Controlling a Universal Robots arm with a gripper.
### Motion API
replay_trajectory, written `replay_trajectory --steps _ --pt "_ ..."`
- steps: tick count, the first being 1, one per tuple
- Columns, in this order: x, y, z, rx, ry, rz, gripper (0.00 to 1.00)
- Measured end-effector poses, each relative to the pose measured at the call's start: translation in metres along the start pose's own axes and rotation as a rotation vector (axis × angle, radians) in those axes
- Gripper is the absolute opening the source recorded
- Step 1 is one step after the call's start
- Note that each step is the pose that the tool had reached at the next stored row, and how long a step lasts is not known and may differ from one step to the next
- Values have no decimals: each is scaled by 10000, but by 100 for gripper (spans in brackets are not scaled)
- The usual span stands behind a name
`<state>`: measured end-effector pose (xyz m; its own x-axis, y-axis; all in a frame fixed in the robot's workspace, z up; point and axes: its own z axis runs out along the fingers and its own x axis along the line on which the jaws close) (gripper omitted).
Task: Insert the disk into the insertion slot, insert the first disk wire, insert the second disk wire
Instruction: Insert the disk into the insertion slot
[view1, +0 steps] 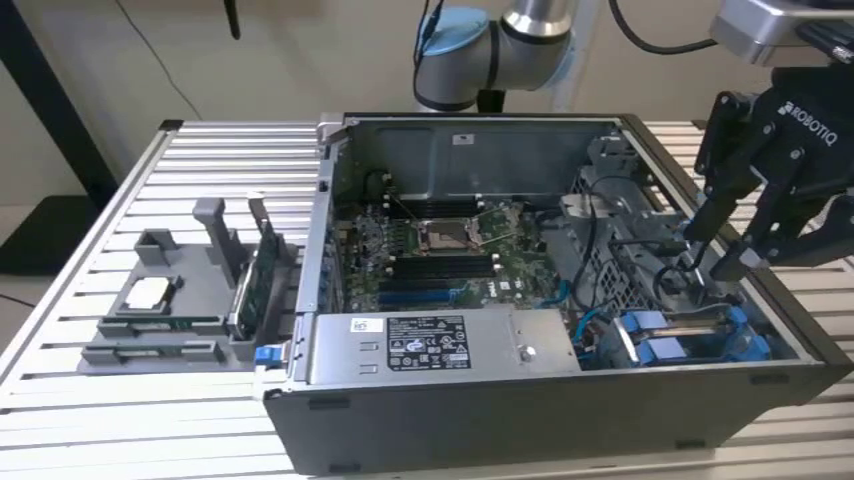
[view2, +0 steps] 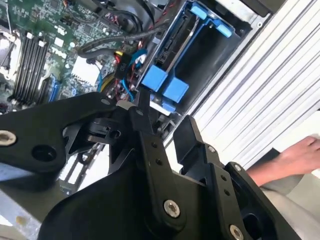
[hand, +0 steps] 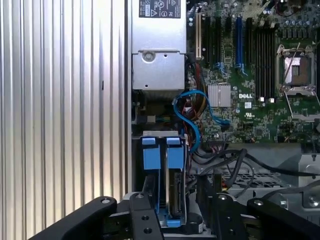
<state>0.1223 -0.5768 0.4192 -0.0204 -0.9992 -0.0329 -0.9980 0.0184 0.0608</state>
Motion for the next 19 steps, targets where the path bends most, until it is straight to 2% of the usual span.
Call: replay_trajectory --steps 4,13,19 --pt "-59 47 38 -2 -122 -6 47" --pt "-82 52 60 -3 -141 -8 47" --pt "-79 41 127 -5 -231 -13 47"
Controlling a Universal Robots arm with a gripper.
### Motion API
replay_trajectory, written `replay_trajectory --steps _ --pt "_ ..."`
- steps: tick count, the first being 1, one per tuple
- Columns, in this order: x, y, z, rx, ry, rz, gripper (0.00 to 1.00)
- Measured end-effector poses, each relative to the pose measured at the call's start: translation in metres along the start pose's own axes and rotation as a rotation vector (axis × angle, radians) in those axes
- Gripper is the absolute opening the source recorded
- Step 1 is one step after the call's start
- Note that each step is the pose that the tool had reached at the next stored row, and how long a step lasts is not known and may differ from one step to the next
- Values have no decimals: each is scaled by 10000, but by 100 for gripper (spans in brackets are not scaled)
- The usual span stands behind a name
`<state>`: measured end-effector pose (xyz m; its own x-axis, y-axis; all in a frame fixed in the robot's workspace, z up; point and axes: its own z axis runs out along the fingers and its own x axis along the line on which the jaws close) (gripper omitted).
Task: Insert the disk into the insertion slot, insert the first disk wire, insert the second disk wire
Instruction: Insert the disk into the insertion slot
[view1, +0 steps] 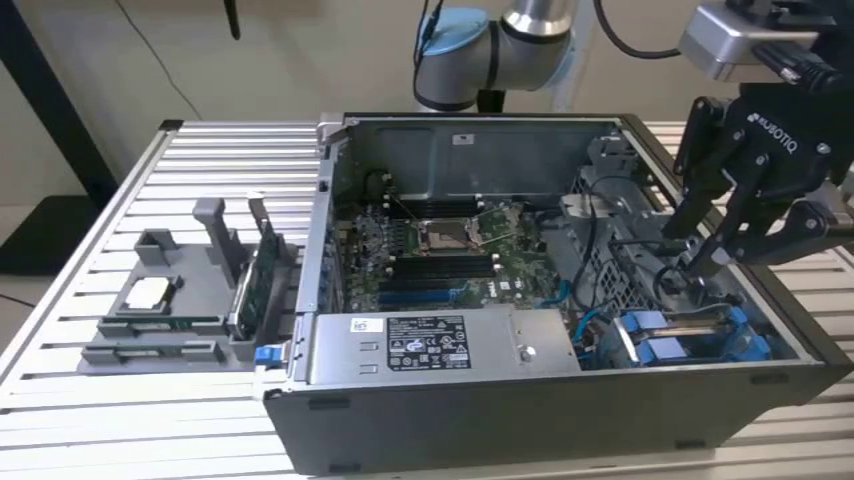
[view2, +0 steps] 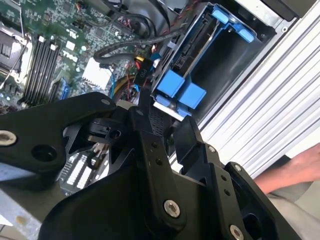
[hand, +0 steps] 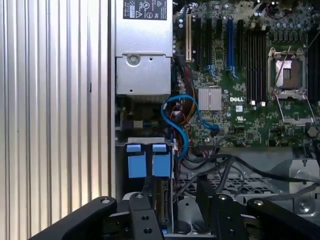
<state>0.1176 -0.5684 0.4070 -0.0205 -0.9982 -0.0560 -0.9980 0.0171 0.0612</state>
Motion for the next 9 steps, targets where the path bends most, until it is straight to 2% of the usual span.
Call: replay_trajectory --steps 5,9 --pt "3 -11 62 -2 -93 -5 47" --pt "6 -14 101 -5 -240 -14 47"
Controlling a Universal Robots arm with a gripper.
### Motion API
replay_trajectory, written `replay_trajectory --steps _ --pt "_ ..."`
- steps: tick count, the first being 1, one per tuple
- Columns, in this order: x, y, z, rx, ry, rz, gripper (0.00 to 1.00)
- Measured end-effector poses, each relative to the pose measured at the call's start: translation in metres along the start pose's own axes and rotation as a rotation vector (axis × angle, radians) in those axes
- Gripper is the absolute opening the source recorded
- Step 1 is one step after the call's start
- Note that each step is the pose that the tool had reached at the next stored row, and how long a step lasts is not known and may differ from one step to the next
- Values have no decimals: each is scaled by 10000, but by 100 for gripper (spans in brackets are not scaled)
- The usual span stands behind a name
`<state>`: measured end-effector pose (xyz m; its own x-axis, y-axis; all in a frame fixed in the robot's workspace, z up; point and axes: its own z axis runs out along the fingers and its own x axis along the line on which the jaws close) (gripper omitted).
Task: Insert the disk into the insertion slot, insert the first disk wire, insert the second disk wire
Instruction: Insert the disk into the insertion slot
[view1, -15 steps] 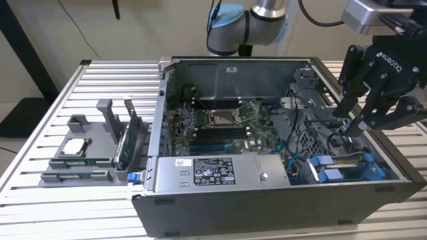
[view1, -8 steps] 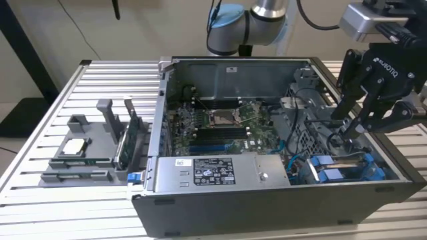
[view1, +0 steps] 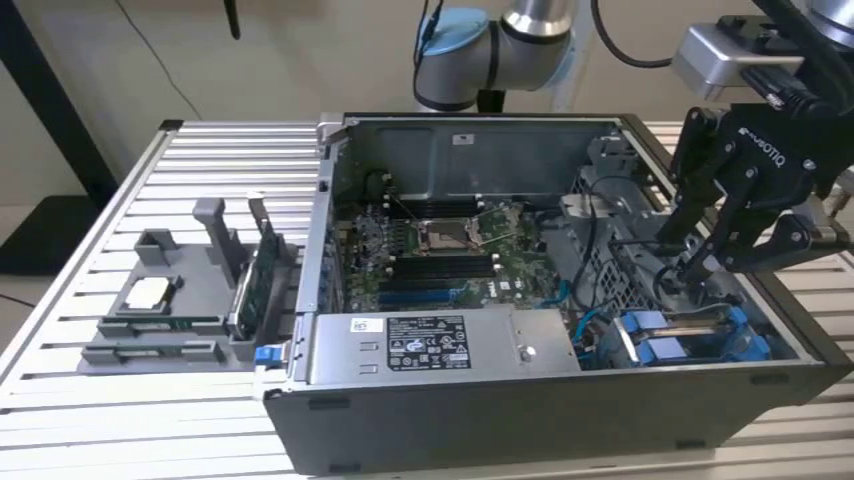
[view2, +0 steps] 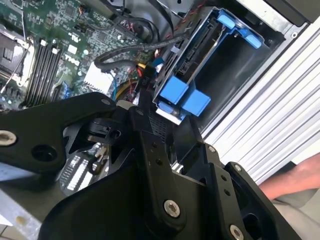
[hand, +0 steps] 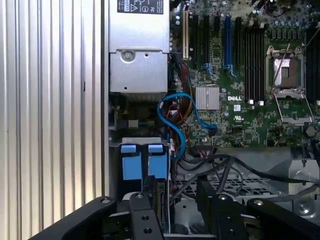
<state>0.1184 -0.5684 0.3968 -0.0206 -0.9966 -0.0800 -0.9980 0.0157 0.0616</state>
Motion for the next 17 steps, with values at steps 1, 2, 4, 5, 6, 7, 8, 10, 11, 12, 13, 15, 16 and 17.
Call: replay_trajectory --steps 1,2,4,5,6,7,8,10,11,12,13,15,16,17 --pt "1 -1 9 -1 -34 -2 47" --pt "1 -1 19 -2 -73 -4 47" --pt "3 -3 38 -3 -146 -9 47" --pt "3 -3 46 -4 -181 -11 47" --pt "4 -3 55 -4 -213 -13 47" --pt "5 -4 63 -5 -256 -16 47" --pt "5 -4 71 -7 -317 -19 47" --pt "7 -5 84 -9 -428 -26 47" --pt "7 -6 91 -10 -483 -29 47" --pt "7 -6 96 -12 -561 -34 47" --pt "8 -6 98 -15 -699 -43 47" --pt "7 -9 98 -32 -869 -53 47" --pt "7 -14 97 -54 -912 -53 47" --pt "7 -19 98 -59 -1025 -58 47"
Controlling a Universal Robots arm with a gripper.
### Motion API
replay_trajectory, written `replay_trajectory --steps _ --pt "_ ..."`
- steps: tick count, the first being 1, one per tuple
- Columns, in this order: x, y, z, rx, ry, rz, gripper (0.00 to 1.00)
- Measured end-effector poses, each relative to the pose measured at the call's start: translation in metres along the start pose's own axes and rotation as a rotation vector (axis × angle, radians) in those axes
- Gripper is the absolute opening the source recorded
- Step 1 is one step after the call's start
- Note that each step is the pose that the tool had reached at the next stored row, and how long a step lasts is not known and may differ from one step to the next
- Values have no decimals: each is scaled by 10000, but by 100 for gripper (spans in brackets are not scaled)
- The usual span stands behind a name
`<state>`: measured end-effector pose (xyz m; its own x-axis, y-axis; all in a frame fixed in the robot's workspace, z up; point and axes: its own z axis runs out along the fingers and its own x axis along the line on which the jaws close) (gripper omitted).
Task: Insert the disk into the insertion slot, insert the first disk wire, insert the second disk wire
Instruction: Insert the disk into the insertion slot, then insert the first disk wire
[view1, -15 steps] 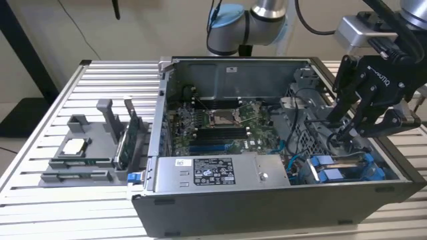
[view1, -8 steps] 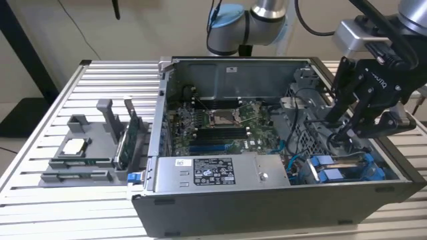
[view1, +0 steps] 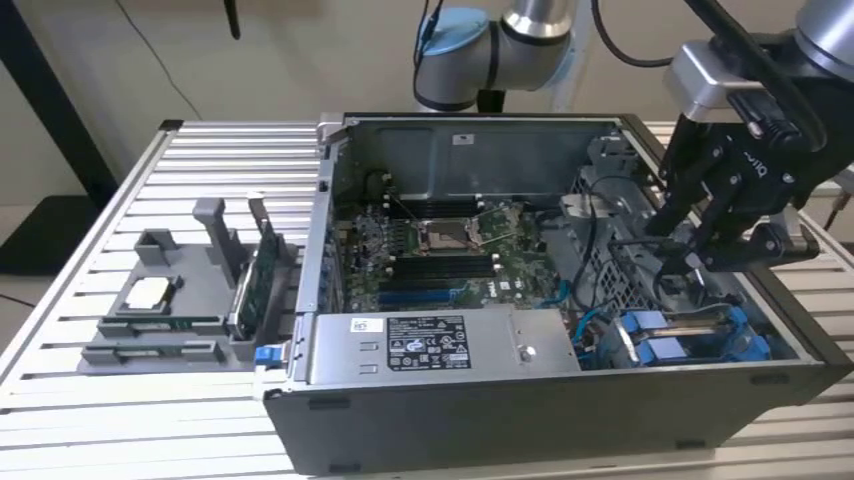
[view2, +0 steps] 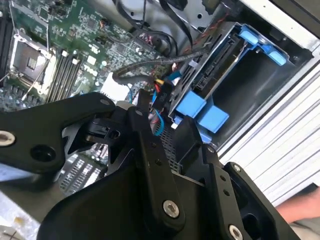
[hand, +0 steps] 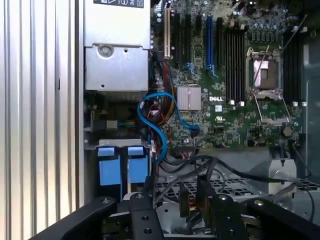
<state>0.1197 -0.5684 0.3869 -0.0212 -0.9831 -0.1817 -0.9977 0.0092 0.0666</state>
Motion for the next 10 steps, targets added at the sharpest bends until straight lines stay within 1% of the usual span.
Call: replay_trajectory --steps 1,2,3,4,5,7,10 --pt "0 -7 2 -4 -132 -8 47" --pt "1 -17 3 -6 -232 -15 47" --pt "1 -31 5 -8 -321 -20 47" --pt "1 -52 7 -10 -385 -26 47" --pt "2 -82 10 -10 -408 -28 47" --pt "5 -117 15 -12 -417 -28 47" --pt "34 -136 26 -28 -445 -26 47"
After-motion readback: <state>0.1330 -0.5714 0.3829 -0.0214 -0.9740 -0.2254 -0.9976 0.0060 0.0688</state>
